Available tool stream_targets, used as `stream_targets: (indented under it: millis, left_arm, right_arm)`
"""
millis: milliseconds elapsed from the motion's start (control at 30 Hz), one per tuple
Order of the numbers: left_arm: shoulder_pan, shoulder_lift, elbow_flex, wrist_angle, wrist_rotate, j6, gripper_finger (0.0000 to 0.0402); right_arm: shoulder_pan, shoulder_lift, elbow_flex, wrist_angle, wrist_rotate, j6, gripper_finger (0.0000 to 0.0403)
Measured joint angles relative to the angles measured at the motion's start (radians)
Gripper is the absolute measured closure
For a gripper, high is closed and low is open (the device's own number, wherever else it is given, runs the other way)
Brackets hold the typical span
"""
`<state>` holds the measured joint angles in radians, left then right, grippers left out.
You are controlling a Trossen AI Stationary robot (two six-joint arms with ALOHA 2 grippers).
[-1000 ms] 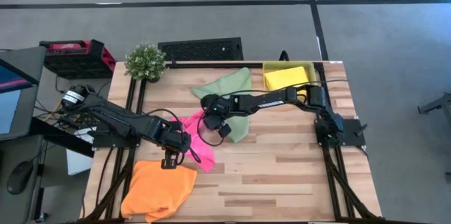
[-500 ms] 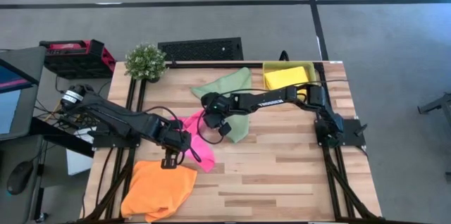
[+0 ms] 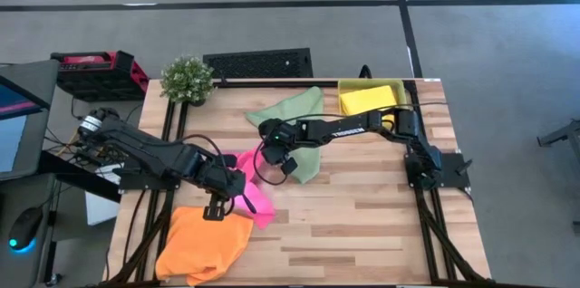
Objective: Fold microfiber towels
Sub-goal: Fold the pink towel
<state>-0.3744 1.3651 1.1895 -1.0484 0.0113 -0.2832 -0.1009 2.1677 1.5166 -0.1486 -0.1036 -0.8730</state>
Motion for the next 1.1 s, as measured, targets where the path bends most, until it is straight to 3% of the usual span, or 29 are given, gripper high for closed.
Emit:
stream_targets:
  millis: [400,667,900,1100]
  left_arm:
    - [-0.007,0.0,0.055,-0.079,-0.042,-0.013,0.0401]
    - [-0.007,0.0,0.055,-0.093,-0.048,-0.014,0.0401]
    - [-0.007,0.0,0.055,-0.093,-0.05,-0.016,0.0401]
    - [-0.007,0.0,0.055,-0.11,-0.056,-0.043,0.0401]
  right_arm:
    - [-0.003,0.0,0.0,-0.027,0.0,0.008,0.026]
    - [-0.015,0.001,-0.001,-0.045,0.001,0.041,0.0287]
    - [-0.019,0.001,-0.001,-0.054,0.031,0.068,0.0323]
    - [-0.019,0.001,-0.001,-0.068,0.031,0.129,0.0384]
